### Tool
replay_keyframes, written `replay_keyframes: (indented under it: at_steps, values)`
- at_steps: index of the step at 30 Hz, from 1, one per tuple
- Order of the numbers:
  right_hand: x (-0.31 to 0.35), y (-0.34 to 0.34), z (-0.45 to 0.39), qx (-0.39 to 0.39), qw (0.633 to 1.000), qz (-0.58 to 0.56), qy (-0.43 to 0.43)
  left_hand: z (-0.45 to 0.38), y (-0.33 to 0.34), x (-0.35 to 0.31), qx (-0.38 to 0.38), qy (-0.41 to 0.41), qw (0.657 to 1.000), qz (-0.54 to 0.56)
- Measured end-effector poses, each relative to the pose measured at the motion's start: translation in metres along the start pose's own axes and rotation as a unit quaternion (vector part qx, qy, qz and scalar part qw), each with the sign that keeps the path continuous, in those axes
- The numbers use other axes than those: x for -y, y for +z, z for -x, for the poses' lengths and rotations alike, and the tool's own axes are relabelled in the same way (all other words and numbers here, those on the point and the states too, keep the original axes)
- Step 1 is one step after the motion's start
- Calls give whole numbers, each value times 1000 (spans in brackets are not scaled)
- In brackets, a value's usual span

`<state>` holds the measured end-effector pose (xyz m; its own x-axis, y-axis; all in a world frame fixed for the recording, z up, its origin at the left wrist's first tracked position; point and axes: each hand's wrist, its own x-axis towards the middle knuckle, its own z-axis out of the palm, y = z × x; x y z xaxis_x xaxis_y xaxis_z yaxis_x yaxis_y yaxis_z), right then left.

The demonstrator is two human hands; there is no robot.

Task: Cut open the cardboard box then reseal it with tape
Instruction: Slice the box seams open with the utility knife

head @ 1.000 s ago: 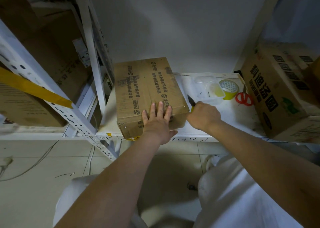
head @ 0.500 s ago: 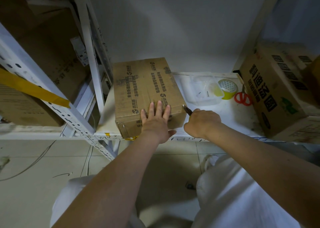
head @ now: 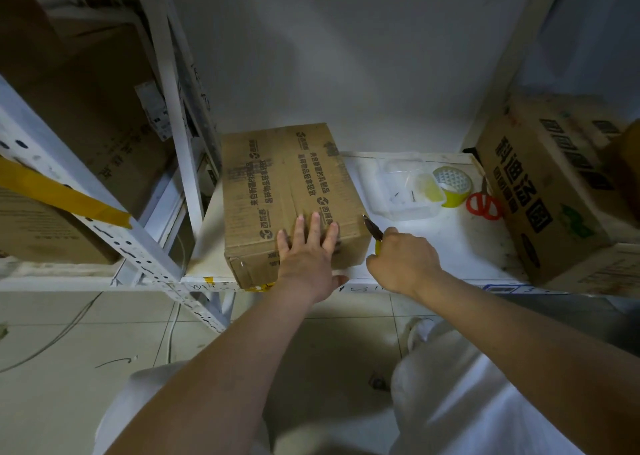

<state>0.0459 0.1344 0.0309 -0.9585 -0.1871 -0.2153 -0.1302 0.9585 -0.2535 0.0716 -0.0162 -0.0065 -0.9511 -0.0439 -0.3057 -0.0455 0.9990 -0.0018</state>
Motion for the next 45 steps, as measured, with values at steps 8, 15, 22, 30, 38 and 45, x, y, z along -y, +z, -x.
replay_keyframes:
  at_steps: [8, 15, 22, 30, 38, 45]
  values:
    - [26, -26, -42, -74, 997, -17, -22, 0, 0, 0, 3, -2, 1000, -6]
    - [-16, -7, -64, -38, 997, -73, 12, 0, -3, 1, -4, 4, 1000, -9]
    - [-62, -11, -124, -80, 989, -64, 110, -14, -4, 13, -115, 37, 993, -10]
    - [-85, -5, -154, -5, 991, 12, 134, -14, 1, 14, -136, 33, 990, -21]
    - [-83, -14, -137, -9, 986, -5, 169, -12, 1, 16, -126, 29, 991, -17]
    - [-41, -31, -99, 22, 991, -115, 63, -4, -7, 31, -97, 58, 992, 48]
